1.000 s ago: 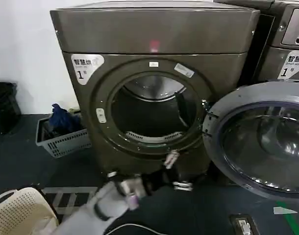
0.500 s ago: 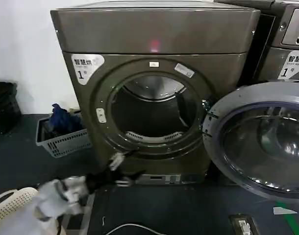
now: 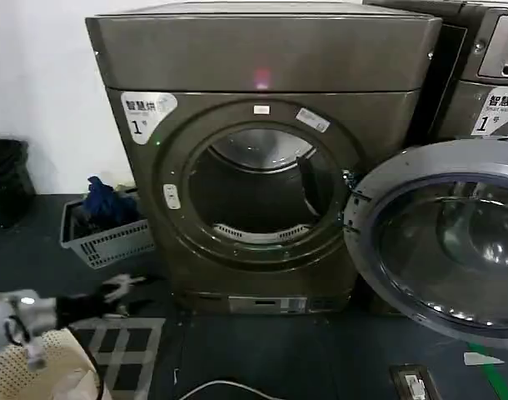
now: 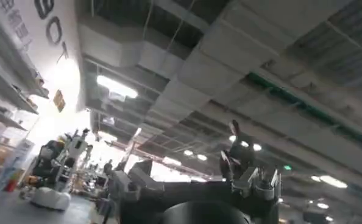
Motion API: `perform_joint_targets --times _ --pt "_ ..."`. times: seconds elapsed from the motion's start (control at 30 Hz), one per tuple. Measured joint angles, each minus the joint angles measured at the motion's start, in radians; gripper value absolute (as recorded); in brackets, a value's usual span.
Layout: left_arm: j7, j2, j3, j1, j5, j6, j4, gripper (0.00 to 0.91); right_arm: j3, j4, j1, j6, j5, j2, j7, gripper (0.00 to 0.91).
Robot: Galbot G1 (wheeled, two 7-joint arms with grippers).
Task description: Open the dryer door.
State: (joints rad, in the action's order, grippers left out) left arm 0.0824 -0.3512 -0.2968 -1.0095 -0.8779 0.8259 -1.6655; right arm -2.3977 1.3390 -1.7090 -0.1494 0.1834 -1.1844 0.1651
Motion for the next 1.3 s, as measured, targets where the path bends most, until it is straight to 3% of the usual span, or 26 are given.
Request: perform_joint_targets --times 0.23,0.4,0.57,0.8,1.3 --pt "0.149 0.112 -0.057 -0.029 -0.409 0.000 0.062 0.907 0.020 -0.013 0.019 -0.039 0.003 -0.016 -0.023 0.907" --pt "0.171 0.178 -0.063 -0.058 -0.649 0.000 0.103 0.907 0.031 -0.008 0.025 -0.040 0.020 -0.018 -0.028 0.907" --pt "0.166 0.244 -0.076 -0.118 -0.797 -0.001 0.159 0.907 0.031 -0.003 0.019 -0.047 0.036 -0.017 -0.034 0.907" --pt "-0.003 0.313 -0.063 -0.148 -0.737 -0.001 0.195 0.907 0.035 0.012 0.018 -0.052 0.035 -0.021 -0.044 0.907" --pt "-0.044 0.325 -0.015 -0.161 -0.667 -0.002 0.173 0.907 0.059 0.015 0.026 -0.049 0.030 -0.043 -0.037 0.907"
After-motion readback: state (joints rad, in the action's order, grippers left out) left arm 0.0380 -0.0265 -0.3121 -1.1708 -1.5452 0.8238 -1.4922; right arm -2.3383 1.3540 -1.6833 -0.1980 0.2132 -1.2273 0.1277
